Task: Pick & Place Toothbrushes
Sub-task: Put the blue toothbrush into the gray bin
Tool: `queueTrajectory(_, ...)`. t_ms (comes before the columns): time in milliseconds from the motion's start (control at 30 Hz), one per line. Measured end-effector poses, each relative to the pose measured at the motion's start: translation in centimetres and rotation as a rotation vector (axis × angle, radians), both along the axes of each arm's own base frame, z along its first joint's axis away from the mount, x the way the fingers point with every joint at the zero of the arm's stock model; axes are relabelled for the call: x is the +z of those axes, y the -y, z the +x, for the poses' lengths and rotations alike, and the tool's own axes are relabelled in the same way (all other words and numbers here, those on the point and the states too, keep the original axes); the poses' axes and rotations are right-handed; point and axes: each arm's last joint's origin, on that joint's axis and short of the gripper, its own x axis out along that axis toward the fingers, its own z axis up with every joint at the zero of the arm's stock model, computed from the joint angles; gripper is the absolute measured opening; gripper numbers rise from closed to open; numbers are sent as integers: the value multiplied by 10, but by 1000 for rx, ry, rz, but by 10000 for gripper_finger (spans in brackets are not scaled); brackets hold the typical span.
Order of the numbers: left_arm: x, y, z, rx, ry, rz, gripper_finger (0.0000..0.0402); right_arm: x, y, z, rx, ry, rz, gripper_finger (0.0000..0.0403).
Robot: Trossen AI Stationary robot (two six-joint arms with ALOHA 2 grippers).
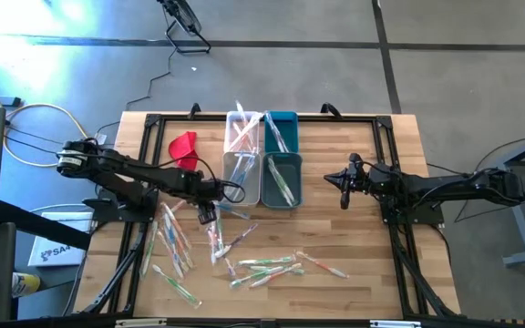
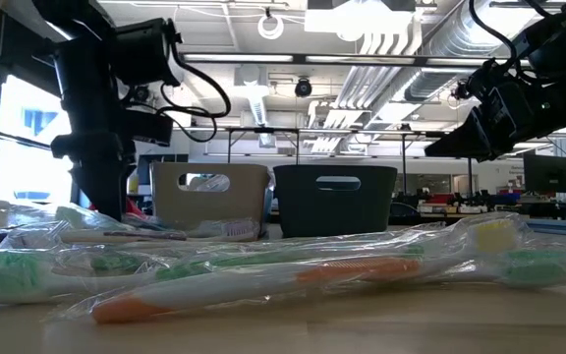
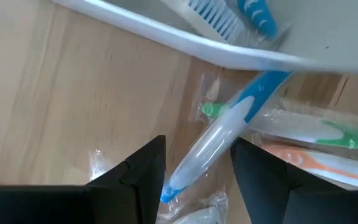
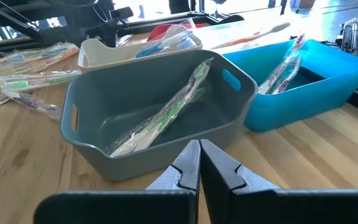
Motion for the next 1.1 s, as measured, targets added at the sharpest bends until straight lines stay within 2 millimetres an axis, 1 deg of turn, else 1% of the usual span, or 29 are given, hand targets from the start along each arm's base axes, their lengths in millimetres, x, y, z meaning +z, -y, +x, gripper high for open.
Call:
queueTrajectory(333,0,0,0,-10,-6,6,171,0,0,0,0,0,0,3)
queueTrajectory(433,-2,0,-1,-25,-9,11,150,0,0,0,0,0,0,3)
queueTrajectory(533,-4,0,-3,-28,-11,7,121,0,0,0,1,0,0,3)
queueTrajectory(733,-5,2,-3,-46,-6,-47,73,0,0,0,1,0,0,3)
queueTrajectory(900,-5,4,-2,-74,-5,-128,52,0,0,0,1,0,0,3)
queueTrajectory(1100,-5,6,-1,-78,9,-171,30,0,0,0,1,0,0,3)
